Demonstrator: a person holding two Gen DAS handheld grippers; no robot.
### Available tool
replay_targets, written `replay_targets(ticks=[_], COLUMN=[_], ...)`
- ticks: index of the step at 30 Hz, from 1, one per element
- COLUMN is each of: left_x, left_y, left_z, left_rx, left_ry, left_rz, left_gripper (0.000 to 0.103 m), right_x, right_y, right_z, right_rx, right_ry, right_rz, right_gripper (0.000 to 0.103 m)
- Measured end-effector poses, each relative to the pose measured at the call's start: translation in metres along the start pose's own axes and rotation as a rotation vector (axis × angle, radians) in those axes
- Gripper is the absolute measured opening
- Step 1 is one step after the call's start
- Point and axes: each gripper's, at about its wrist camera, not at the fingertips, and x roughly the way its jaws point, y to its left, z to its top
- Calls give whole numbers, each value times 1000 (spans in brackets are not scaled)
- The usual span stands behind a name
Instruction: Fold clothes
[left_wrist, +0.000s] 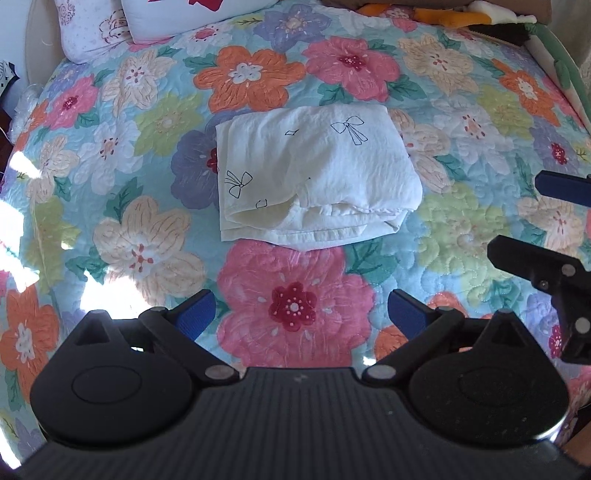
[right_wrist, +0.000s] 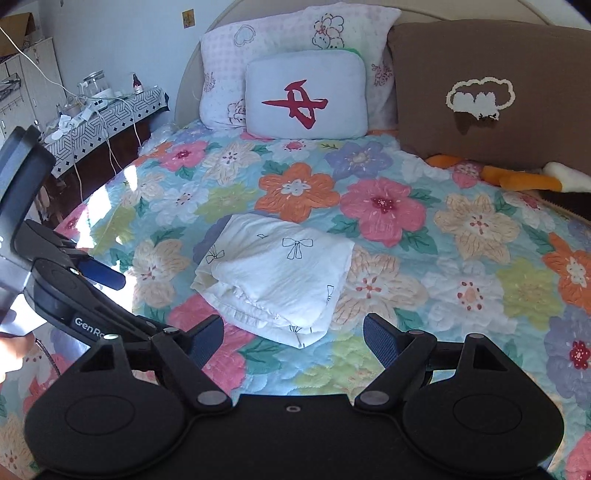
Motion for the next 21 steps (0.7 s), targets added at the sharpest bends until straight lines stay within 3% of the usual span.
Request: replay_targets(ticks=[11, 21], left_x=[13, 3], left_y=[2, -4], left_z=[-4, -2], left_rx=[-13, 24], left_ry=[45, 21], left_rz=[19, 18], left_gripper=[103, 103], right_x=[5, -1], right_y=[-8, -5], right_z=[-7, -4], right_rx=[43, 40], right_ry=[4, -34], right_rz=[4, 12], right_gripper=[86, 86])
